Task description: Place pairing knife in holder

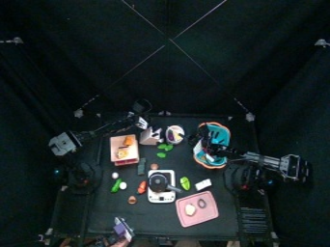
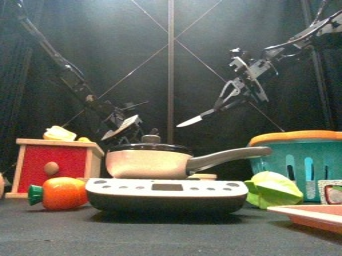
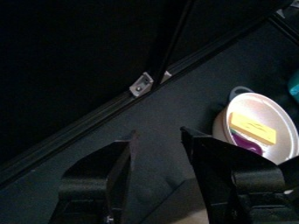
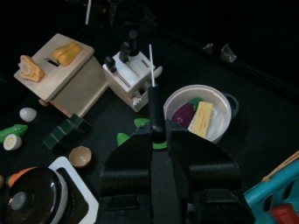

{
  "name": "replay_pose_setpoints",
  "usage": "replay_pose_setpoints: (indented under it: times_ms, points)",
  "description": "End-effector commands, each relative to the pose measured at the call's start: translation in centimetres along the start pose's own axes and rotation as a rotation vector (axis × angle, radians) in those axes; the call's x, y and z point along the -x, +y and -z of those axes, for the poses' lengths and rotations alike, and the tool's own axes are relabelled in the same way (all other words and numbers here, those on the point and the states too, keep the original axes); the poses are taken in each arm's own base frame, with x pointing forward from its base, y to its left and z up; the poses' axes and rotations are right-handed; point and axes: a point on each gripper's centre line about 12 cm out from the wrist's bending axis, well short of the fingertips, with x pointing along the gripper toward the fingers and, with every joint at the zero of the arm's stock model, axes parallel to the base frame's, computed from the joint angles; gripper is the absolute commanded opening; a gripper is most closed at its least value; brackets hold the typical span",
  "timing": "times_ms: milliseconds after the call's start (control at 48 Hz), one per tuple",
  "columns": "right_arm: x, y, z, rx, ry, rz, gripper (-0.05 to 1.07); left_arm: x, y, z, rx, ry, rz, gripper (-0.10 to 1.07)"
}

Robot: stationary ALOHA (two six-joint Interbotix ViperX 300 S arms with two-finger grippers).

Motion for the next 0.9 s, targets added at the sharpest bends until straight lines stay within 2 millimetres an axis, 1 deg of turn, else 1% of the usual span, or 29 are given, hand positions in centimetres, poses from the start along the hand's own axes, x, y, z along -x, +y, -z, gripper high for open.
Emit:
replay_pose_setpoints:
  times_ms: [0,83,229,417,583,688,875]
  points:
    - [-0.1,0.2,-0.6,0.008,-0.014,-0.021,0.42,0.4,-0.6,-1.1,-0.042,-0.024,0.011,0.82]
    - [-0.5,0.4,-0.2,0.003,0.000,-0.036,0.42,0.4,-1.1,-0.1,-0.061,0.014,0.013,0.82]
    - [-1.1,0.4,0.4,-0.002,0.024,-0.037,0.42,0.6,-2.1,1.0,-0.080,0.053,0.023,0.82]
    - [-1.9,-0.1,1.0,-0.011,0.051,-0.017,0.42,0.7,-2.8,1.4,-0.091,0.067,0.034,0.82]
    - [-2.0,-0.5,1.4,-0.032,0.063,-0.007,0.42,0.8,-3.3,2.2,-0.099,0.081,0.046,0.82]
    - [-2.0,-0.2,1.5,-0.043,0.067,-0.015,0.42,0.9,-4.0,2.6,-0.111,0.090,0.060,0.82]
    - [-1.9,0.4,0.9,-0.051,0.054,-0.019,0.42,0.9,-4.7,3.0,-0.116,0.096,0.075,0.82]
